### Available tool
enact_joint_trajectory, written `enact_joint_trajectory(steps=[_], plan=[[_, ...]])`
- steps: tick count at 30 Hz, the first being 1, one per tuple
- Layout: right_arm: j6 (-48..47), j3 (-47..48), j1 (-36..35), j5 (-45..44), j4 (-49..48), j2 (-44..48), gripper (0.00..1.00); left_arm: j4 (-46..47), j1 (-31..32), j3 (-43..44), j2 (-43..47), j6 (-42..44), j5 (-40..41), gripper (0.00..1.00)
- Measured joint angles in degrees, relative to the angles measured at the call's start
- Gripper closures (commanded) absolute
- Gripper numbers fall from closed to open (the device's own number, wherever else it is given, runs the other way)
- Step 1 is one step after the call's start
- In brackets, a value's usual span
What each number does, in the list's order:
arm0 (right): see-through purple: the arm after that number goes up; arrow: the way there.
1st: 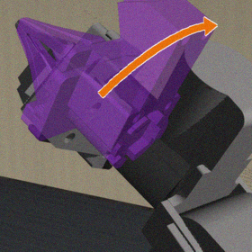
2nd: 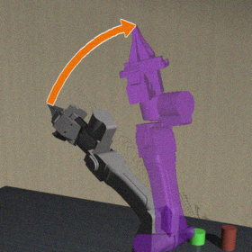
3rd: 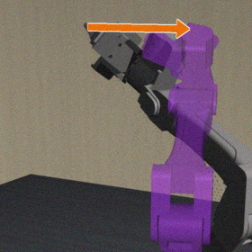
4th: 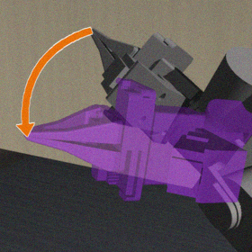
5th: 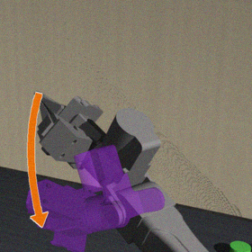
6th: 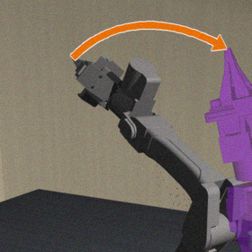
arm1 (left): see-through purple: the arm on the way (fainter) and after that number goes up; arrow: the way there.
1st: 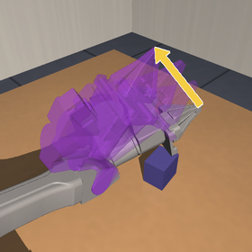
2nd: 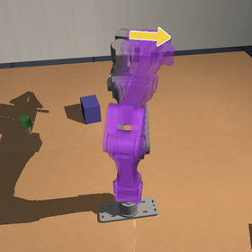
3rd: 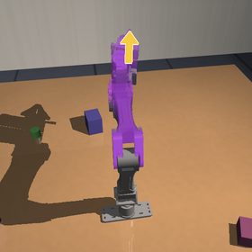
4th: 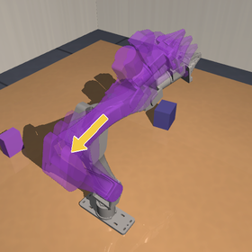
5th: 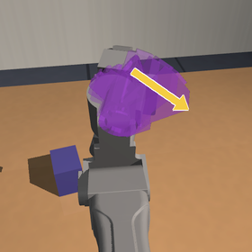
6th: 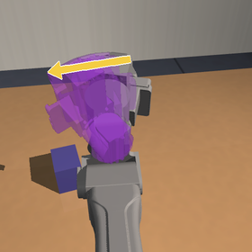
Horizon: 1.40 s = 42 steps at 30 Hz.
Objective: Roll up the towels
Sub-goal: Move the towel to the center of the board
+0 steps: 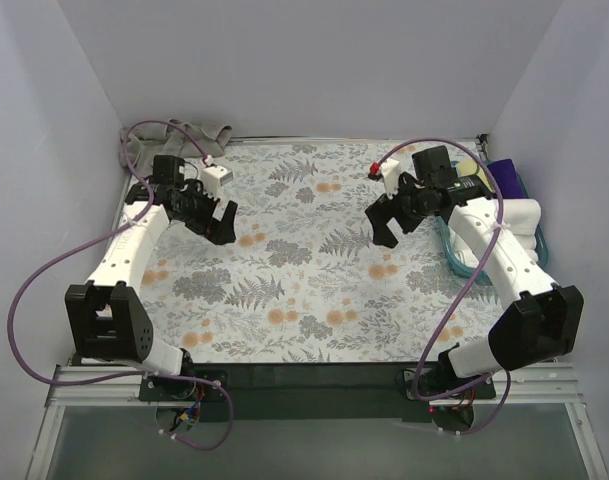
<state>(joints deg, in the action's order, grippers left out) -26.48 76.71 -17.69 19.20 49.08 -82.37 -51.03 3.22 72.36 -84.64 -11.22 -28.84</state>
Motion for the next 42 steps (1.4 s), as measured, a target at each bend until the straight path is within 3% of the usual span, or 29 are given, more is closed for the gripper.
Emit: enact_joint_trajectory(steps=[5, 9, 12, 16, 18, 23, 35, 39, 42], plan=[[0.42, 3.65, -0.04, -3.87, -1.88, 0.46, 0.02, 0.68, -0.35, 7.67, -4.57, 1.36, 4.5, 0.02], [-0.07, 3.87, -0.04, -6.32, -2.21, 0.42, 0.02, 1.73, -2.36, 19.32, -13.84, 2.05, 8.41, 0.02], [-0.76, 3.87, -0.04, -7.65, -2.29, 0.42, 0.02, 1.84, -5.03, 31.87, -24.44, 2.99, 13.68, 0.07], [-0.72, 4.0, -0.04, -9.77, -2.47, 0.09, 0.02, 0.63, -8.24, 55.76, -44.26, 5.09, 21.2, 0.09], [-0.66, 4.5, -0.04, -10.43, -2.47, -0.42, 0.02, 2.64, -9.53, 61.9, -51.41, 6.69, 24.9, 0.1], [0.13, 6.56, -0.04, -11.39, -2.6, -1.97, 0.02, 8.83, -12.26, 55.52, -56.57, 11.72, 30.08, 0.13], [2.21, 9.57, -0.04, -13.29, -2.99, -5.38, 0.01, 23.1, -13.99, 56.59, -62.51, 18.8, 32.63, 0.17], [2.8, 10.67, -0.04, -14.82, -4.07, -6.23, 0.01, 28.85, -13.99, 59.45, -66.07, 22.51, 32.92, 0.29], [3.04, 10.71, -0.04, -15.69, -4.31, -6.58, 0.01, 32.28, -14.12, 61.77, -68.91, 25.03, 32.7, 0.68]])
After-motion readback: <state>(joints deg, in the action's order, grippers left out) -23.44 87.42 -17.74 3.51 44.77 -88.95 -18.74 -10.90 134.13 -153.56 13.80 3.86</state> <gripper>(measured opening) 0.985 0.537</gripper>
